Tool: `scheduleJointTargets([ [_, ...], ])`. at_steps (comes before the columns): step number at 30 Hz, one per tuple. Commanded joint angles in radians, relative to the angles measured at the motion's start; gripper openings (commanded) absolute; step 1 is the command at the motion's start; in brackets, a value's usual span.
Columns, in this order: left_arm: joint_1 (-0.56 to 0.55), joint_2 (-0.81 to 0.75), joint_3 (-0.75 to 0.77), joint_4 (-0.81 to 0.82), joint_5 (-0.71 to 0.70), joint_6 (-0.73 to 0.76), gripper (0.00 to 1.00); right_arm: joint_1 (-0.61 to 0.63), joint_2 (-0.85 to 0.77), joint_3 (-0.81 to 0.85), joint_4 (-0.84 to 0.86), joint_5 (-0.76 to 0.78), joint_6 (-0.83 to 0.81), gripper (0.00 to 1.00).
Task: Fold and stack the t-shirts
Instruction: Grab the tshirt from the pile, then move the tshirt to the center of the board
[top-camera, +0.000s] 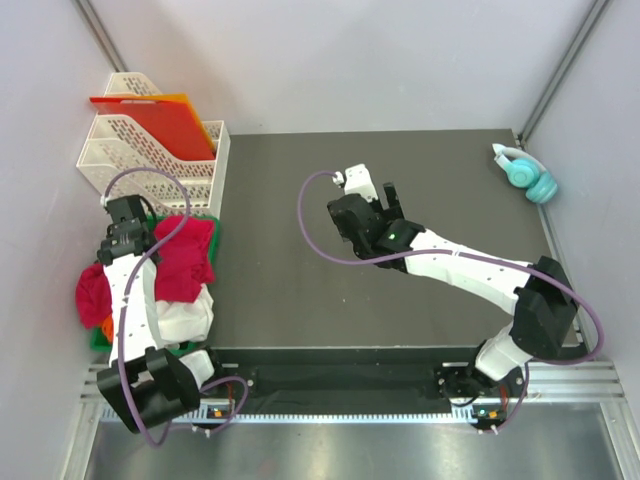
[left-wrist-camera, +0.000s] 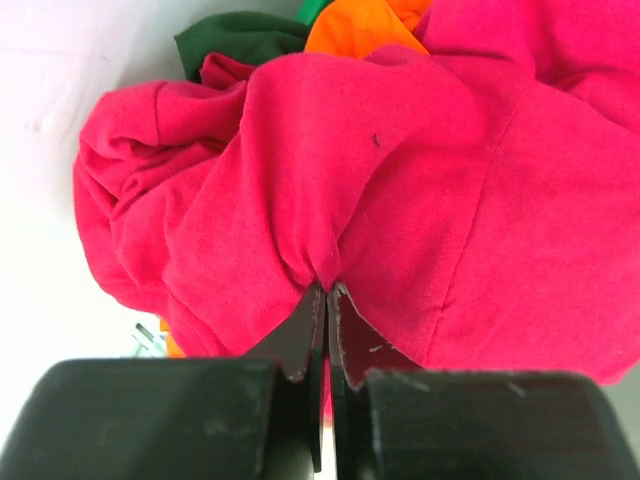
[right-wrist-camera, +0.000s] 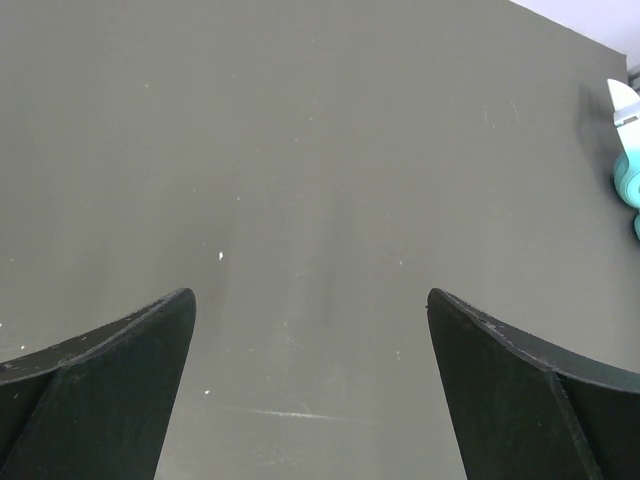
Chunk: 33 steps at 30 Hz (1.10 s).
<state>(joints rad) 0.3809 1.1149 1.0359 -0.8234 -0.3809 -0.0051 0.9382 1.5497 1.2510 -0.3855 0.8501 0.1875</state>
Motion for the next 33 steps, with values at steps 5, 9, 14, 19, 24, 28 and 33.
scheduleJointTargets([
  [5,0.006,-0.072,0.053,0.059,0.097,0.027,0.00,-0.006,0.032,0.064,0.022,0.006,0.027,1.00],
  [9,-0.022,-0.014,0.237,0.072,0.249,0.030,0.00,-0.007,0.038,0.077,0.027,0.007,0.020,1.00],
  [14,-0.196,0.207,0.712,-0.008,0.203,0.019,0.00,-0.007,0.030,0.102,0.028,0.012,0.018,1.00],
  [19,-0.468,0.448,1.092,-0.086,0.113,0.068,0.00,-0.018,-0.006,0.114,0.022,0.033,0.021,1.00],
  [24,-0.756,0.615,1.210,-0.080,-0.006,0.181,0.00,-0.038,-0.077,0.088,0.002,0.070,0.021,1.00],
  [28,-0.902,0.741,1.331,-0.060,-0.030,0.243,0.00,-0.044,-0.117,0.062,-0.032,0.109,0.038,1.00],
  [33,-1.057,0.864,1.452,0.038,-0.038,0.318,0.00,-0.044,-0.178,0.033,-0.111,0.155,0.104,1.00],
])
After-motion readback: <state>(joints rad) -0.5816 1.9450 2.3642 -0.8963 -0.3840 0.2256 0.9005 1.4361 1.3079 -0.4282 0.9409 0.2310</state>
